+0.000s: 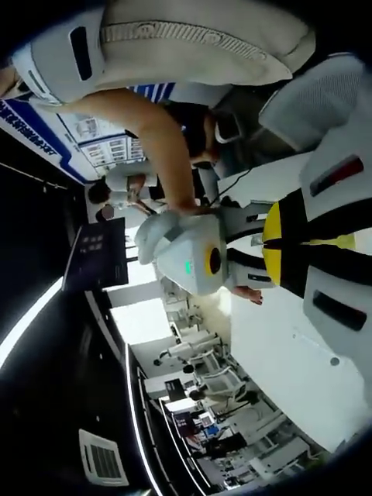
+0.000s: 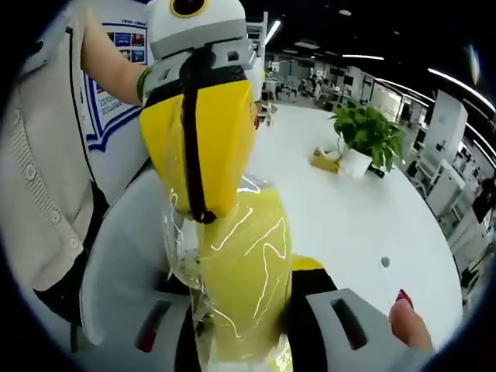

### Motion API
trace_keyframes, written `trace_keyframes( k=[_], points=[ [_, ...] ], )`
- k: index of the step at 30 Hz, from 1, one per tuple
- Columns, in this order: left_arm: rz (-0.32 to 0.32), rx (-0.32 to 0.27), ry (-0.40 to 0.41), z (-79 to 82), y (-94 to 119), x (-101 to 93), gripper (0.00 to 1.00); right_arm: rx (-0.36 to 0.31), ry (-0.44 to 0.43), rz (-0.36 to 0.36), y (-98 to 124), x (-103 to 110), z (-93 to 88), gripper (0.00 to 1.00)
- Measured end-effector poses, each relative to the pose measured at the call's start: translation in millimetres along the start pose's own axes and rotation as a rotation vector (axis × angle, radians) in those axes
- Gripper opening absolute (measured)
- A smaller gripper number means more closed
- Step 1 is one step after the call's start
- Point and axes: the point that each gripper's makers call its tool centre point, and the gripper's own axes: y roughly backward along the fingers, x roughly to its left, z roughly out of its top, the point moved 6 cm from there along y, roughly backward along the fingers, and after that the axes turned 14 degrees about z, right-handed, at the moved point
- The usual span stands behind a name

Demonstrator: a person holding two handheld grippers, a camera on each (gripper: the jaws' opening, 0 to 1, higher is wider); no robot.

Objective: Compare the silicone blocks by pressing each to a similar depth, holding the contact briefly, and releasing to observe deformation and rebound differences across the visible hardness samples.

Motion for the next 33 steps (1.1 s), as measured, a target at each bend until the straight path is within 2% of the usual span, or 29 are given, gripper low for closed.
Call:
trace_keyframes(
  k=[2,4,13,15,16,17,18,19,20,22,27,33],
  points=[
    [0.002,-0.007,-0.013,1.7,0,0.4,0.00,-0.002,-0.008,-0.003,1,3,2.2,0.24],
    [0.001,-0.007,-0.018,1.8,-1,0.4,0.00,0.008,-0.053,0.012,1,7,1.9,0.21],
    [-0.010,-0.002,-0.049,-0.6,-2,3.2,0.00,0.067,-0.023,0.007,1,19,0.7,0.10],
    [-0.011,-0.005,-0.054,9.2,7,-20.6,0.00,0.076,-0.004,0.007,2,21,1.3,0.09],
    [-0.012,-0.005,-0.054,9.8,8,-22.1,0.00,0.076,-0.027,0.025,1,23,1.0,0.08],
    [-0.011,-0.005,-0.058,10.4,9,-23.1,0.00,0.081,0.005,0.014,2,22,1.6,0.07],
    [-0.015,-0.004,-0.057,9.2,8,-21.7,0.00,0.091,-0.029,0.046,1,26,0.5,0.06],
    [-0.014,-0.003,-0.058,7.7,7,-19.3,0.00,0.089,0.005,0.013,1,24,1.9,0.06],
    [-0.015,-0.003,-0.061,7.4,7,-18.9,0.00,0.093,-0.014,0.037,1,26,1.2,0.06],
    [-0.016,-0.004,-0.063,7.5,7,-18.9,0.00,0.096,0.015,0.017,1,27,2.0,0.05],
    [-0.019,-0.002,-0.066,13.0,11,-31.0,0.00,0.099,-0.011,0.030,1,30,2.1,0.05],
    [-0.024,0.006,-0.074,10.5,11,-28.5,0.00,0.111,-0.023,0.041,2,32,0.4,0.05]
  ],
)
